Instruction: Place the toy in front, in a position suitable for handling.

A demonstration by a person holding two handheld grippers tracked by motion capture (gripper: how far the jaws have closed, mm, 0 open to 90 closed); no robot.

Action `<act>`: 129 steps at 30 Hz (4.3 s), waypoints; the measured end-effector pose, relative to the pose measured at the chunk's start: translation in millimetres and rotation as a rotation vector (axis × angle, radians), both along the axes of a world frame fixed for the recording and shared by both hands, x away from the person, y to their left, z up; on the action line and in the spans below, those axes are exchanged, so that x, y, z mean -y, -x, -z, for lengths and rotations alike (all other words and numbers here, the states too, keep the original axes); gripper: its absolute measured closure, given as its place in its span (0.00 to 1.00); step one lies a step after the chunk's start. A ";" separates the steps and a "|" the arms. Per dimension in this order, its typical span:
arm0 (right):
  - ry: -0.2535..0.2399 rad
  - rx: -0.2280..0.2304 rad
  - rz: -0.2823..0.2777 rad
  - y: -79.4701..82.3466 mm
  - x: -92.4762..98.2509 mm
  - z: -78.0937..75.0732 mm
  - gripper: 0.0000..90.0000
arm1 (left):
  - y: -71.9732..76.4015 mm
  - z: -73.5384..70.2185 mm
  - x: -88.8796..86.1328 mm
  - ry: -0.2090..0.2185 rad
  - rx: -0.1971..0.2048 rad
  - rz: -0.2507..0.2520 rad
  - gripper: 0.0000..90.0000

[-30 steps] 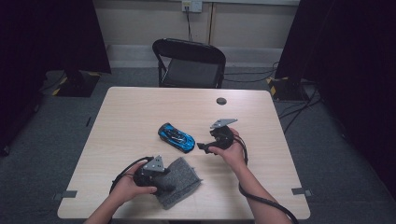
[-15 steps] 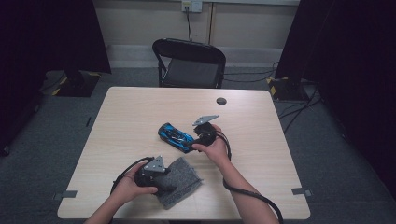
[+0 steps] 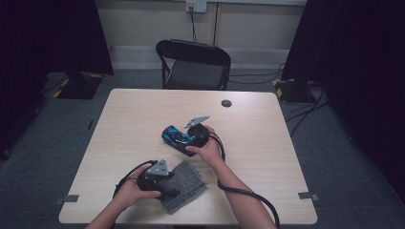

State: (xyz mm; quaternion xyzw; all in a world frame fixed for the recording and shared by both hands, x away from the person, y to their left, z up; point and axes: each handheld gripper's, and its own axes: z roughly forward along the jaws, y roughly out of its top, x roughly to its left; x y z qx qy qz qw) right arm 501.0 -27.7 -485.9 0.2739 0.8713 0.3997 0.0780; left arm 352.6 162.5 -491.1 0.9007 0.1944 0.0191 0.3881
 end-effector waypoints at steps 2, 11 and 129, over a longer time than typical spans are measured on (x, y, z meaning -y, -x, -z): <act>0.005 0.000 0.002 -0.4 -1.1 0.4 0.15 | -0.1 0.0 -0.1 0.000 0.000 0.001 0.31; 0.036 -0.004 -0.014 -6.3 -17.9 9.5 0.16 | -0.4 0.4 -0.7 0.004 -0.003 0.002 0.31; 0.064 0.046 0.099 45.8 119.7 19.8 0.18 | -1.2 1.8 -1.2 0.017 -0.013 -0.009 0.31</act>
